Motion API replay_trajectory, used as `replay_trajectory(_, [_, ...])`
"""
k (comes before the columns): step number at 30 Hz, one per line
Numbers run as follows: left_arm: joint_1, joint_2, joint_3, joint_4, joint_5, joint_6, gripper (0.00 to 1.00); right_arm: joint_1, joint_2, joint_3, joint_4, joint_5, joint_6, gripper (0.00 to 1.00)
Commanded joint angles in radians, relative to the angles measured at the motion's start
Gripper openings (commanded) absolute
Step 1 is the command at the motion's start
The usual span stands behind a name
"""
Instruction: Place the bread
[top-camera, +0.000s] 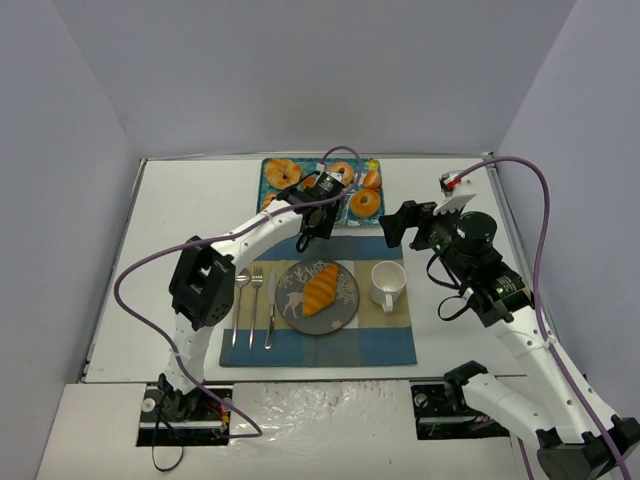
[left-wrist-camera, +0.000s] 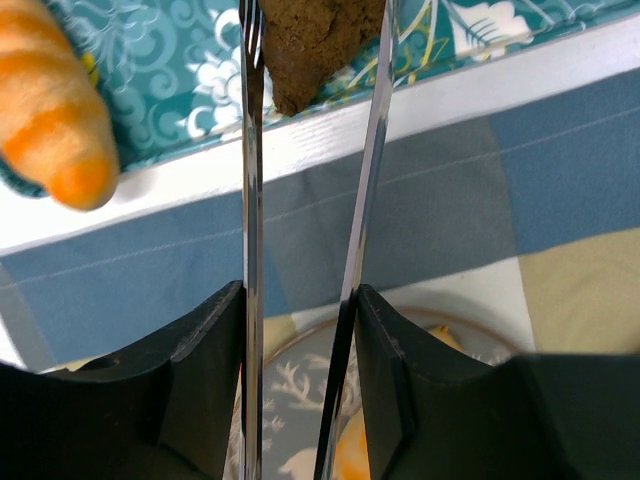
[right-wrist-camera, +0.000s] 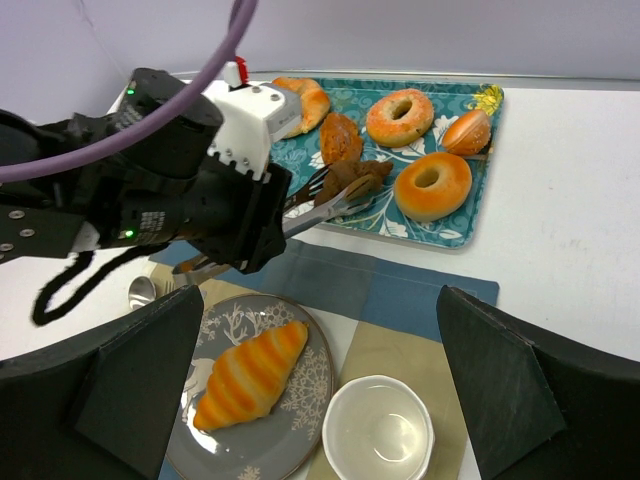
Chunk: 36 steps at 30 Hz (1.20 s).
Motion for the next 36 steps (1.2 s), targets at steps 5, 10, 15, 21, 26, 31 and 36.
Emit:
replay_trajectory(5, [-0.026,-0.279,-0.053,0.025,-0.081,0.001,0.05,0.009,0.0,0.007,0.068,0.015,-0.013,1.0])
replay_trajectory(10, [-0.056,-0.36,-0.107,0.011,-0.113,-0.003,0.05,0.011,0.001,0.009,0.068,0.015,-0.014,1.0])
replay_trajectory(15, [-0.107,-0.458,-0.191,-0.018,-0.163,-0.02,0.05,0.012,-0.004,0.009,0.068,0.016,-0.014,1.0])
replay_trajectory(21, [-0.157,-0.563,-0.281,-0.064,-0.205,-0.052,0.05,0.015,0.001,0.013,0.067,0.015,-0.015,1.0])
replay_trajectory(26, [-0.172,-0.681,-0.386,-0.089,-0.2,-0.088,0.05,0.016,0.003,0.013,0.068,0.013,-0.015,1.0])
replay_trajectory(31, [-0.183,-0.77,-0.495,-0.111,-0.188,-0.137,0.05,0.017,0.011,0.015,0.069,0.011,-0.015,1.0])
replay_trajectory(36, [-0.215,-0.821,-0.575,-0.134,-0.194,-0.174,0.05,0.02,0.019,0.017,0.071,0.008,-0.015,1.0])
